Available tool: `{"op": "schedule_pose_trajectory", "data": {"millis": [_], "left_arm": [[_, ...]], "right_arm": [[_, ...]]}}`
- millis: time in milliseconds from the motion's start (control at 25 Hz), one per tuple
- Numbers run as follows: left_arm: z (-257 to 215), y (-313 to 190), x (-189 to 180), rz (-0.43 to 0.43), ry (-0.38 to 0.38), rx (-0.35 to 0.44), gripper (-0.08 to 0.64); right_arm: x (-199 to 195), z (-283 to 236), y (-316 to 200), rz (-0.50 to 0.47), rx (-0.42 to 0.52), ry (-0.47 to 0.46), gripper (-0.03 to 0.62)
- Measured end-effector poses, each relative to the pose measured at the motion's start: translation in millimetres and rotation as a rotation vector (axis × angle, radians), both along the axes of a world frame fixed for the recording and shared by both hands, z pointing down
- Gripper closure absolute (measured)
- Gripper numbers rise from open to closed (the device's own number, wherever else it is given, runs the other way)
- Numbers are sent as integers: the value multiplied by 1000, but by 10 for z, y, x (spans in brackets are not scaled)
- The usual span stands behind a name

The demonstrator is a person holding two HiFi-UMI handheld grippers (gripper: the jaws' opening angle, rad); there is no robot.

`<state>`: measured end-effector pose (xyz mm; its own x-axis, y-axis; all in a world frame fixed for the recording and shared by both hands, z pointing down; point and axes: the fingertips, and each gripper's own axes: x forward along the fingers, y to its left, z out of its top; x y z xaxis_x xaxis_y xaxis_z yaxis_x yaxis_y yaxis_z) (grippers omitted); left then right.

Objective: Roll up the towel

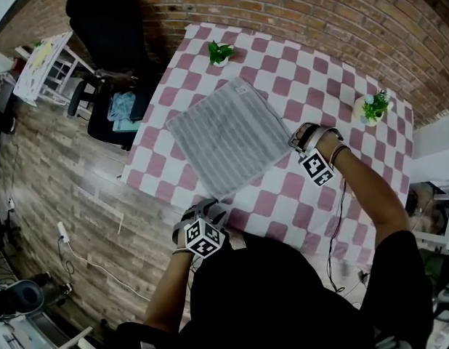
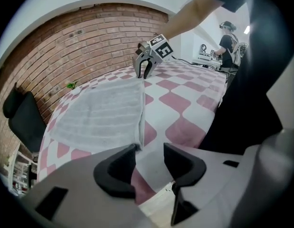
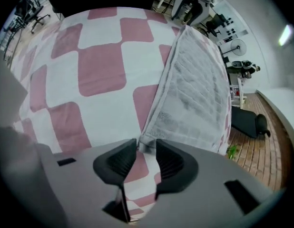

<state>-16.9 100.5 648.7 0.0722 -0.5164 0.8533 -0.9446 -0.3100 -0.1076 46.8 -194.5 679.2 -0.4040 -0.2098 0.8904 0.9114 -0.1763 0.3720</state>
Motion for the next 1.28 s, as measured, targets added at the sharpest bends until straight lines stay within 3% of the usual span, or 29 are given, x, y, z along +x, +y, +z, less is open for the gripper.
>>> {"op": "schedule_pose_trajectory", "data": {"millis": [160,280,440,680,960,1280], "left_arm": [[-19,-70,-5,3,-24,1,394],[-18,-124,-61,5,-51,-8,460],[4,-168,-102,9,-72,-22,467],[57,-195,-117,4,-89,-24,546],[7,-169,-100,-11,-35,-7,555],[-29,-23,17,45,-30,-13,555]], "right_arm": [[29,32,6,-52,-14,62,491],[18,35,-22,-47,-28,91,532],[21,49,-23,-30,-44,115,532],[11,26,-31,133,-171,102,547],[83,-99,-26,384,-348,14,561],[544,-163,205,510,-425,-74,560]]}}
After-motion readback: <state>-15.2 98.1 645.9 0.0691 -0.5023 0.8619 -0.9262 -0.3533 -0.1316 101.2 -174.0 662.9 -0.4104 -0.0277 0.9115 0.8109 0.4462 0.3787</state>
